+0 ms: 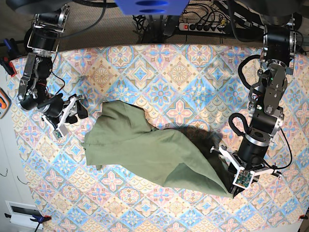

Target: Layout the t-shirt on the table in an organized manner, then fold the t-shirt properly

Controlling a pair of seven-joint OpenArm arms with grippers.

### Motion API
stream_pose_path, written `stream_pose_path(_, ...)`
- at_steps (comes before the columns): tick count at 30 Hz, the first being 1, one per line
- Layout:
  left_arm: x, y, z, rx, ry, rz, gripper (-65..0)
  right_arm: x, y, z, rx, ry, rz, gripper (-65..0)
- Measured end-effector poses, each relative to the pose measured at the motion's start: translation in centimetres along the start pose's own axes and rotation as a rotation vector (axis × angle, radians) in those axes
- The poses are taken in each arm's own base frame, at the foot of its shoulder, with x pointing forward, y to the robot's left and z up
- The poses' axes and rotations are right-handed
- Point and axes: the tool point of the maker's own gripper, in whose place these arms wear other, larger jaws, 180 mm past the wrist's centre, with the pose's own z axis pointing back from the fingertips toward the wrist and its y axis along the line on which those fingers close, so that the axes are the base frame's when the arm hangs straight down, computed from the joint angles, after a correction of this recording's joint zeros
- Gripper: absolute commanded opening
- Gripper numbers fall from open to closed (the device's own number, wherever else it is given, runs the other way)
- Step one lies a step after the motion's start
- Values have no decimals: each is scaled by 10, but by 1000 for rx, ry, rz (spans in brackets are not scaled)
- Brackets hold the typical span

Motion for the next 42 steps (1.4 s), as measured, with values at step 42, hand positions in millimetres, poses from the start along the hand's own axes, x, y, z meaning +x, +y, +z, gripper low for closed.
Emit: stream_pose_path(42, -3, -3, 3, -6, 8, 3, -650, 9, 37, -66, 179, -72, -232, -281)
